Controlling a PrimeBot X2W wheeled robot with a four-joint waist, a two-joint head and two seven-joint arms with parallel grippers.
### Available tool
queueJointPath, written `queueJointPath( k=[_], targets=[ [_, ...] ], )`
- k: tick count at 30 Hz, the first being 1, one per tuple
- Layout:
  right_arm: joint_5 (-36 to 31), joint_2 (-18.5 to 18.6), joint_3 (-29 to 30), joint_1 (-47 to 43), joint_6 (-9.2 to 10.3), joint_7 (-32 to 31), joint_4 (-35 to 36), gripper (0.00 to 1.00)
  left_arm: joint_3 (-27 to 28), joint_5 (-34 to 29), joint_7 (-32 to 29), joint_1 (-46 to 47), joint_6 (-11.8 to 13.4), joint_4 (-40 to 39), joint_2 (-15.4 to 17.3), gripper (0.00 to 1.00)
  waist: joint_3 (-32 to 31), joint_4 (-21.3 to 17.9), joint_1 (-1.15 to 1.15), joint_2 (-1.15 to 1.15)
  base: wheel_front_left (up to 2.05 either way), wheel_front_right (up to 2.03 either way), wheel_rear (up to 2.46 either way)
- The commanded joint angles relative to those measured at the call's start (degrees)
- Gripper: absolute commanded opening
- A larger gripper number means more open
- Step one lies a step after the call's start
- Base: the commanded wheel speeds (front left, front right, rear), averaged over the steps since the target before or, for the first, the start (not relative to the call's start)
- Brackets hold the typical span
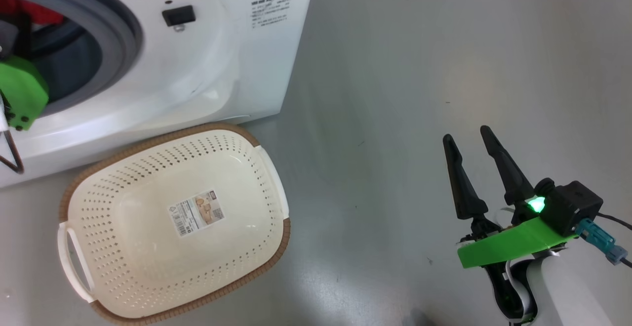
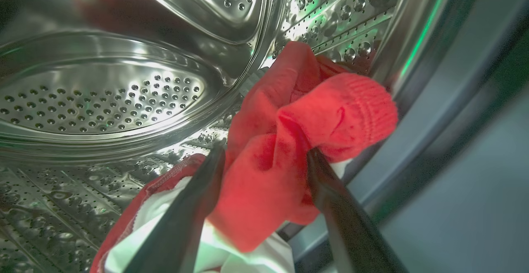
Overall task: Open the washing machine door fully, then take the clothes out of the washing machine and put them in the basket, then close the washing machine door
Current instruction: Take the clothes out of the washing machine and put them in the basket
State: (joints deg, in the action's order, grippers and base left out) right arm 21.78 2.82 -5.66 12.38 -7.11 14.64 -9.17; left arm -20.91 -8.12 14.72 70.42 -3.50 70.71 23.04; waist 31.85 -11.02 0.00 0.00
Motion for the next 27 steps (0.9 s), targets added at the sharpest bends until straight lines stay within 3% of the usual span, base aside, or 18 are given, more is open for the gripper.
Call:
queueJointPath(
  k=[1,13,14,15,16,17,27],
  targets=[
    [0.96,0.06,-1.55,0.78,-0.37,0.36,1.48,1.00,0.63,-0.74,0.28,1.71,0.21,-0.25,3.38,1.00,0.30,-0.37,0.00,0.00,0.00,0.00,0.00],
    [2.25,0.06,-2.91,1.08,-0.37,0.36,1.89,1.00,-0.43,0.29,-1.75,4.29,-0.89,2.61,4.34,1.00,1.10,-2.33,0.00,0.00,0.00,0.00,0.00],
    [2.37,0.06,-3.04,1.06,-0.37,0.36,1.95,1.00,-0.52,0.60,-2.33,4.42,-1.22,2.76,4.54,0.87,1.16,-2.58,0.00,0.00,0.00,0.00,0.00],
    [2.40,0.06,-3.06,1.06,-0.37,0.36,1.96,1.00,-0.54,0.78,-2.48,4.48,-1.32,2.82,4.61,0.48,1.19,-2.65,0.00,0.00,0.00,0.00,0.00],
    [2.43,0.06,-3.06,1.03,-0.37,0.36,1.98,1.00,-0.54,0.97,-2.58,4.55,-1.41,2.87,4.65,0.33,1.18,-2.72,0.00,0.00,0.00,0.00,0.00],
    [2.46,0.06,-3.02,1.00,-0.37,0.36,2.02,1.00,-0.34,1.40,-2.71,4.63,-1.55,2.91,4.61,0.03,1.17,-2.75,0.00,0.00,0.00,0.00,0.00],
    [1.87,0.06,-2.20,0.47,-0.37,0.36,2.05,1.00,0.84,4.63,-0.87,4.28,-1.24,2.96,3.14,0.00,-0.01,-1.19,0.00,0.00,0.00,0.00,0.00]
  ],
)
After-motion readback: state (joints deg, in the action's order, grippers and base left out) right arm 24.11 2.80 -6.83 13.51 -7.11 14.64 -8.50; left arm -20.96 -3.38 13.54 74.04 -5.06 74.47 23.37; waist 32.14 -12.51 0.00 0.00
